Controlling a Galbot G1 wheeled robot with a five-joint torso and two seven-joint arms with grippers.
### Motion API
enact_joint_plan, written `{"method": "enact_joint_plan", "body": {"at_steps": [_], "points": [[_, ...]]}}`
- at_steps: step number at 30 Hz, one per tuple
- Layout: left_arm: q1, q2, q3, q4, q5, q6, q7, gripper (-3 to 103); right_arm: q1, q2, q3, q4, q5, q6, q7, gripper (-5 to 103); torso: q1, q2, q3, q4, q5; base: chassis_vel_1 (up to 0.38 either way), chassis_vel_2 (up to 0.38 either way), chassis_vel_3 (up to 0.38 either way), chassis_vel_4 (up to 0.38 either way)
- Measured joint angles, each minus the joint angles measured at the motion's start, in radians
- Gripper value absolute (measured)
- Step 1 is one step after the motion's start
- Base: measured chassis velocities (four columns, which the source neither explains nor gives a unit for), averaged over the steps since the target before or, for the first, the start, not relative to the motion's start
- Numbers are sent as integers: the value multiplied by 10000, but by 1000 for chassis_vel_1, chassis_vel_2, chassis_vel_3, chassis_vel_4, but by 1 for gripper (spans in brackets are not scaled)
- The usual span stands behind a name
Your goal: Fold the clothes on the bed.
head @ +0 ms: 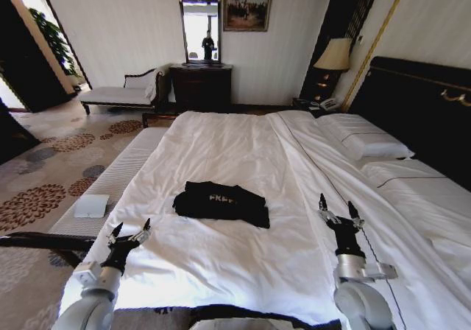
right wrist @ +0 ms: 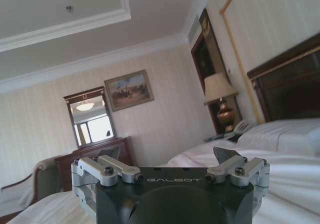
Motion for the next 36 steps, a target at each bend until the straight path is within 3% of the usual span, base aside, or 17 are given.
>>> {"method": "enact_joint_plan", "body": {"at_steps": [2, 4, 6, 8, 10, 16, 22, 32, 36], "points": [[-558, 199, 162, 7, -782, 527, -647, 100, 330, -799, -338, 49, 1161, -467, 433, 100, 0, 0, 0, -3, 0, 0, 0, 0, 0], [-717, 229, 182, 8, -1037, 707, -836, 100, 480, -1069, -496, 87, 1556, -633, 596, 100, 1, 0, 0, -2, 1, 0, 0, 0, 0], [-1391, 297, 302, 266, -1820, 1375, -1444, 100, 895, -1733, -921, 255, 2777, -1004, 1025, 100, 1, 0, 2, 14, 4, 0, 0, 0, 0], [-1649, 320, 389, 471, -2043, 1569, -1610, 100, 911, -1832, -968, 313, 3052, -1091, 1050, 100, 1, -1, 1, 8, 2, 0, 0, 0, 0], [-2532, 347, 759, 1206, -2785, 2070, -2103, 100, 837, -1968, -1021, 385, 3388, -1199, 1027, 100, 1, 0, 0, 1, -4, 0, 0, 0, 0], [-4839, 101, 1768, 2860, -4297, 2646, -3171, 100, 738, -1899, -1156, 227, 3245, -1206, 828, 100, 0, 0, 0, -1, 3, 0, 0, 0, 0], [-6703, -430, 2606, 4408, -5065, 2978, -3741, 100, 808, -1462, -1272, 99, 2677, -1200, 730, 100, 2, -1, 1, 0, 2, 0, 0, 0, 0], [-9386, -1218, 3168, 7272, -5057, 3189, -3921, 100, 713, -1539, -1249, -120, 2526, -1181, 677, 100, 2, 0, 0, 0, 1, 0, 0, 0, 0], [-10567, -1640, 3342, 9062, -4765, 3368, -4061, 100, 798, -1582, -1298, -184, 2522, -1219, 718, 100, 2, 0, 1, 1, 2, 0, 0, 0, 0]]}}
